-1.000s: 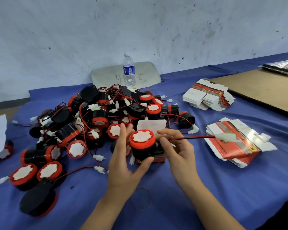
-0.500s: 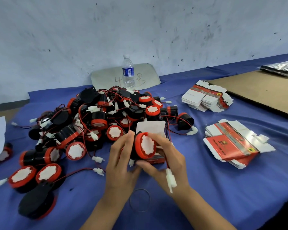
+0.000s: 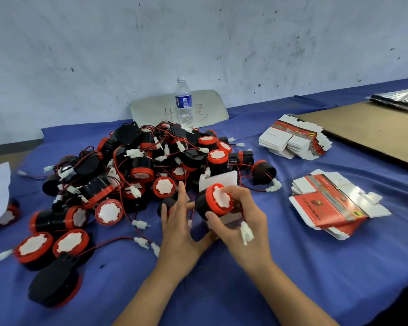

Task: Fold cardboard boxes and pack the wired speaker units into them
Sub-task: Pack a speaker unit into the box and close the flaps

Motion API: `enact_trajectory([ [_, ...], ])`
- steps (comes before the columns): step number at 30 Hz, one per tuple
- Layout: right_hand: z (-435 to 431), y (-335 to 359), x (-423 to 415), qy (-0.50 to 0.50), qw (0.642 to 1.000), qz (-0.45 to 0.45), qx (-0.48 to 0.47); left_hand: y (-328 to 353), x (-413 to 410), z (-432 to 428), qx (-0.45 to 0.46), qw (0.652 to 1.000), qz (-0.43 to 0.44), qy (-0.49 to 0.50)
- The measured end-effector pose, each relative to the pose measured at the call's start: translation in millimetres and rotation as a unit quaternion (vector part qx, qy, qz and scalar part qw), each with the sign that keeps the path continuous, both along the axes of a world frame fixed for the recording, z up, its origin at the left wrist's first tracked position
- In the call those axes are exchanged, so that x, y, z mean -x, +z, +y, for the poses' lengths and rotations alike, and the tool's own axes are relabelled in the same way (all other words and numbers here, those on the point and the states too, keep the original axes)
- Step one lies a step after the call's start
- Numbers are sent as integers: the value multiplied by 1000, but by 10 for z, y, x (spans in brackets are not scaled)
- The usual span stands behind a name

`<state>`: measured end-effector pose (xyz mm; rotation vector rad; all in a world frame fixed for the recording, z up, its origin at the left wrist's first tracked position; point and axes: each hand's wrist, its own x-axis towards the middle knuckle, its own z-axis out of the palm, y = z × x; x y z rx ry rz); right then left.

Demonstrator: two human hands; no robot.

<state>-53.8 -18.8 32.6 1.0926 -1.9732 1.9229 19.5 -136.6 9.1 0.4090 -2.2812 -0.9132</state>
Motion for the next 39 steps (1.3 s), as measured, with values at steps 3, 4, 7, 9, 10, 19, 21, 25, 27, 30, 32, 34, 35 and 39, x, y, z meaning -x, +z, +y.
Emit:
enact_trajectory([
  [3,7,-23,-7,-27,998,31,-45,0,-1,1,-1,1000,16,7],
  [4,9,-28,-5,-39,997,36,-54,-2,-1,-2,-1,1000,24,10],
  [7,11,-36,27,-77,987,76,-116,-6,2,2,4,999,31,16],
  [9,11,-55,60,-72,976,105,-175,-8,-7,4,15,999,31,16],
  [10,10,-65,69,-61,973,110,-196,-6,-16,0,20,999,30,14],
  [19,1,-102,98,-27,964,83,-250,16,-67,-2,107,994,16,12],
  [21,4,-58,79,-7,968,70,-242,31,-46,21,134,991,-7,20],
  [25,8,-27,63,21,977,32,-209,10,-5,84,146,986,-54,62],
  [27,11,-42,71,35,978,18,-204,-2,-9,104,154,982,-66,85],
  [30,23,-25,67,-32,990,30,-137,-10,-12,115,176,980,-48,86],
  [32,37,9,81,-105,992,14,-70,-3,-14,123,188,977,-29,92],
  [34,53,35,119,-152,988,-13,-2,10,-12,129,205,974,-16,93],
  [35,61,44,134,-166,986,-14,23,12,-9,134,216,972,-18,90],
  [39,77,42,161,-158,985,-8,70,-5,-7,169,216,974,-33,62],
])
